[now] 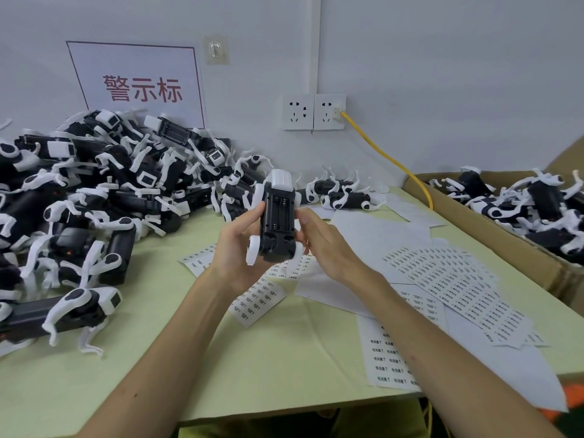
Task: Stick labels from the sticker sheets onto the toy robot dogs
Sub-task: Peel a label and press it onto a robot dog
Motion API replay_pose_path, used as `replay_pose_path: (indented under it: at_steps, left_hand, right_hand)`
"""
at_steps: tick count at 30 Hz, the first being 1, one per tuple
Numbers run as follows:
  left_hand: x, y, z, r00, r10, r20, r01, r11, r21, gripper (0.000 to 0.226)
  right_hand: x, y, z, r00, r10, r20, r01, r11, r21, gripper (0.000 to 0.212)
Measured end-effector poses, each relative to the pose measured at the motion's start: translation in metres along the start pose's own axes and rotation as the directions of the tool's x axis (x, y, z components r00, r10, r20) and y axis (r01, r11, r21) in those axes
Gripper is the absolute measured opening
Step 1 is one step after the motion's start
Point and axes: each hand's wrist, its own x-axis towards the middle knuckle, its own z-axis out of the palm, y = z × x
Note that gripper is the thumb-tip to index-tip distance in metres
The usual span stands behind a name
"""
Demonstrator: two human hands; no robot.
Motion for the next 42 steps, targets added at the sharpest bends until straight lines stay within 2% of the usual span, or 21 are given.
replay_pose_path:
  at_steps: [7,18,21,24,27,29,35,42]
  left_hand:
    - [-0.001,0.001,0.000,0.999,0.013,0.030,-0.013,1.000,0.005,0.053]
    - [-0.002,-0.001,0.003,0.999,0.007,-0.039,-0.006,0.999,0.041,0.052]
    - [-0.001,-0.001,0.003,0.997,0.026,-0.075,-0.029,0.999,-0.039,0.050]
    - [0.001,-0.001,0.001,0.987,0.082,-0.140,-0.100,0.986,-0.132,0.047]
    - [0.000,0.001,0.000,0.966,0.150,-0.210,-0.178,0.976,-0.123,0.045]
    - [-0.001,0.003,0.001,0.951,0.182,-0.252,-0.210,0.973,-0.093,0.044]
    - [-0.005,0.005,0.010,0.939,0.179,-0.294,-0.191,0.982,-0.010,0.044]
    - [-0.006,0.006,0.020,0.943,0.181,-0.281,-0.177,0.983,0.040,0.045]
  right_hand:
    - [-0.002,-0.002,0.000,1.000,-0.012,-0.007,0.011,0.999,-0.040,0.046]
    - [-0.002,-0.001,-0.004,0.998,0.043,-0.051,-0.045,0.998,-0.042,0.046]
    - [-0.003,-0.005,-0.004,0.995,0.089,-0.047,-0.091,0.995,-0.037,0.048]
    - [0.002,-0.008,-0.005,0.969,0.232,-0.081,-0.224,0.970,0.099,0.039]
    - [0.004,-0.013,-0.014,0.925,0.378,0.028,-0.367,0.873,0.321,0.031]
    - [0.002,-0.015,-0.017,0.913,0.397,0.098,-0.400,0.820,0.410,0.028]
    - [0.001,-0.014,-0.013,0.911,0.394,0.122,-0.405,0.800,0.443,0.012]
    - [0.000,-0.011,-0.013,0.909,0.394,0.135,-0.409,0.784,0.467,0.006]
